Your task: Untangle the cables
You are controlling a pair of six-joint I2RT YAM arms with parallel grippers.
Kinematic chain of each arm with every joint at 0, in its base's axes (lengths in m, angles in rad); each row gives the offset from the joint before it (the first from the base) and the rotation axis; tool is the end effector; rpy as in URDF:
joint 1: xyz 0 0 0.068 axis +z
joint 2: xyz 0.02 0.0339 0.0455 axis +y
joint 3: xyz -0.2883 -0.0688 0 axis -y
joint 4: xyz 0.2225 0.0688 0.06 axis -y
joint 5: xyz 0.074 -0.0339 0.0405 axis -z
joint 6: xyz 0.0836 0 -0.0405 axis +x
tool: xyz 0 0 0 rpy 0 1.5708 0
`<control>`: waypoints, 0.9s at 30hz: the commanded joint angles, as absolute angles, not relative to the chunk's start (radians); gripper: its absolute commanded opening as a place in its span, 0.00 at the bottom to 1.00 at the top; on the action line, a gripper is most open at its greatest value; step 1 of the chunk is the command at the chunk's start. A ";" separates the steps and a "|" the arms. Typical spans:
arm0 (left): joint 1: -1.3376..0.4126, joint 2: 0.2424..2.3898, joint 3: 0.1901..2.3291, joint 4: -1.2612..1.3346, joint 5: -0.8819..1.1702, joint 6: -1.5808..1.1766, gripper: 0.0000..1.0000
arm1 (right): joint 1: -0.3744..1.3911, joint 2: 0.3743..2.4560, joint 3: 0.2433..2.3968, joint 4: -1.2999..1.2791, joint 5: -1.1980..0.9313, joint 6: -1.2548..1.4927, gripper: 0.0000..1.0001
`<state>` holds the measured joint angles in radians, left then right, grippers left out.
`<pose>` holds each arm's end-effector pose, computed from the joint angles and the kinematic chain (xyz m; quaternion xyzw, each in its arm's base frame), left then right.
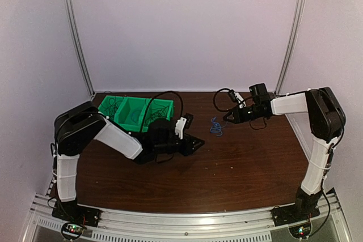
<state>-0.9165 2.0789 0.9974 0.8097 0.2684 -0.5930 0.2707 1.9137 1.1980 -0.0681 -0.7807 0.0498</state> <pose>0.2665 -0.3838 0.1557 0.2070 0.7659 -0.4882 0.3636 0.3877 0.1687 0.1901 -0.2392 0.8328 0.4035 0.2940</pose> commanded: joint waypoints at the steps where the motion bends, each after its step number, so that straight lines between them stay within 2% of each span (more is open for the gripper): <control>1: -0.920 2.144 1.150 0.680 0.297 -0.496 0.28 | 0.256 1.926 1.200 0.046 -0.831 0.098 0.00; 9: -0.920 2.347 1.505 0.452 0.298 -0.373 0.36 | 0.229 1.917 1.170 0.097 -0.845 0.137 0.00; 12: -0.919 2.428 1.649 0.298 0.212 -0.432 0.38 | 0.216 1.922 1.170 0.099 -0.860 0.148 0.00; 17: -0.911 2.445 1.631 0.342 0.178 -0.593 0.38 | 0.210 1.928 1.170 0.103 -0.877 0.156 0.00; 27: -0.870 2.535 1.701 0.350 0.172 -0.702 0.42 | 0.194 1.959 1.168 0.119 -0.863 0.172 0.00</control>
<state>-0.8974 2.4771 1.6688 0.3508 0.2043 -0.6422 0.2096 1.9381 1.1774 0.0864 -0.8558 0.1596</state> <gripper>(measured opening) 0.419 0.007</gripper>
